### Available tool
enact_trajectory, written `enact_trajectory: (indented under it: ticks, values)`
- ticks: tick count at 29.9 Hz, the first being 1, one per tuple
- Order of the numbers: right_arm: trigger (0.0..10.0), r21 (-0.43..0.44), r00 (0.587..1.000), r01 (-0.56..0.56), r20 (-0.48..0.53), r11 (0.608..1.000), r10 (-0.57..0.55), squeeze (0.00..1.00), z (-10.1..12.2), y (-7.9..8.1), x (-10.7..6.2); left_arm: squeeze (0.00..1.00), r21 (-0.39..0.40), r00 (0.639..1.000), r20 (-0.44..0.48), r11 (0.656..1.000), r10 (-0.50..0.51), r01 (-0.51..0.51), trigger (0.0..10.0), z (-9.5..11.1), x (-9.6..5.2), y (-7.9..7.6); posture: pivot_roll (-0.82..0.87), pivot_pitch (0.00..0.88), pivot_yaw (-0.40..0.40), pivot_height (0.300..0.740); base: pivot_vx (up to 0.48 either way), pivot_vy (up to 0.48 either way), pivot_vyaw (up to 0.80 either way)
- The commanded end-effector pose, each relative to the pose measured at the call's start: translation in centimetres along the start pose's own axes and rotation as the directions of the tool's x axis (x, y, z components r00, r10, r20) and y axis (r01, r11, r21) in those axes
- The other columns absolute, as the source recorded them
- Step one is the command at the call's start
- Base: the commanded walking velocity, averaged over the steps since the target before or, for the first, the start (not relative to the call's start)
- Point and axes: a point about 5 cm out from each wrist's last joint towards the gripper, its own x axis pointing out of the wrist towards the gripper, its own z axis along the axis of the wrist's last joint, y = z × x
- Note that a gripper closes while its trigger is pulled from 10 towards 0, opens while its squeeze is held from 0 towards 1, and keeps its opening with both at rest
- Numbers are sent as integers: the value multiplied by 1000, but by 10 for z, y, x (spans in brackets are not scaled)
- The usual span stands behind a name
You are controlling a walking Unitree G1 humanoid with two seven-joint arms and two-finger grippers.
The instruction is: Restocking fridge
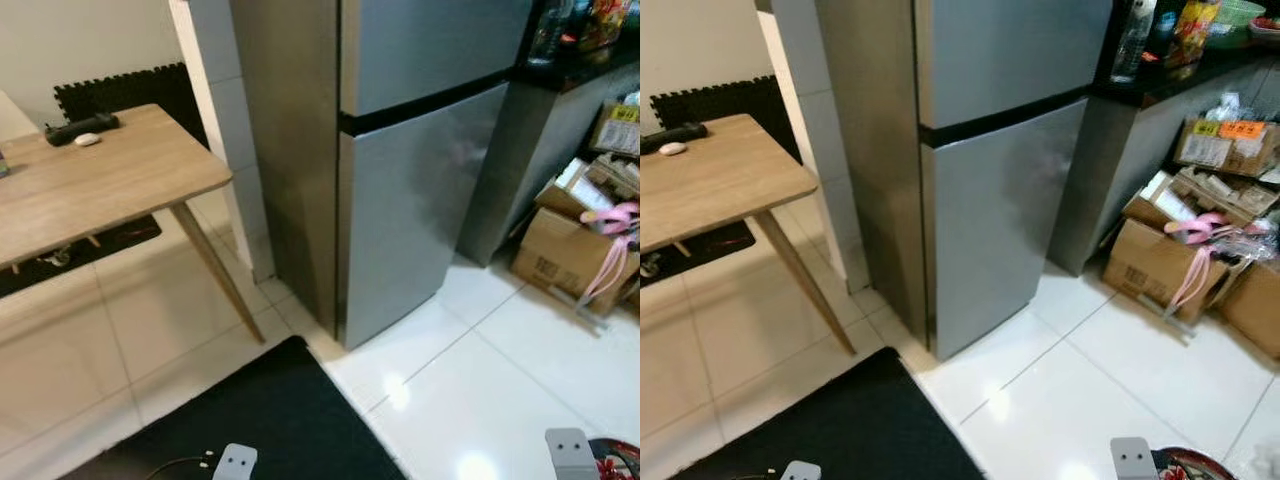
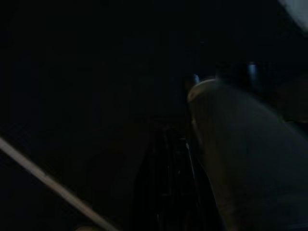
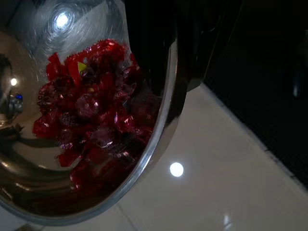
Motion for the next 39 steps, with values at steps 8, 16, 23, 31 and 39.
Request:
enact_trajectory:
  ticks: [8,16,23,31,39]
  values:
    - [10000,-20,1000,-10,-2,1000,10,0,-2,1,-1,0,7,1000,-30,1000,-3,3,10000,-7,0,-1,-108,0,8,740,0,-416,0]
    - [10000,-23,1000,-11,-2,1000,11,0,-2,1,-1,0,3,1000,-28,1000,3,-3,10000,-7,0,-1,-108,0,7,740,0,0,0]
    - [10000,-42,1000,-23,6,999,24,0,-1,3,0,0,4,1000,-13,1000,21,-21,10000,-3,0,-1,-110,0,7,740,0,0,0]
    - [10000,-47,1000,-25,6,999,26,0,-1,3,0,0,2,1000,-15,1000,-7,7,10000,-3,0,-4,-113,0,6,740,0,-321,0]
    - [10000,-47,1000,-25,3,999,25,0,-1,4,-1,0,21,1000,-1,1000,18,-18,10000,-1,0,-2,-112,0,9,740,0,-317,0]
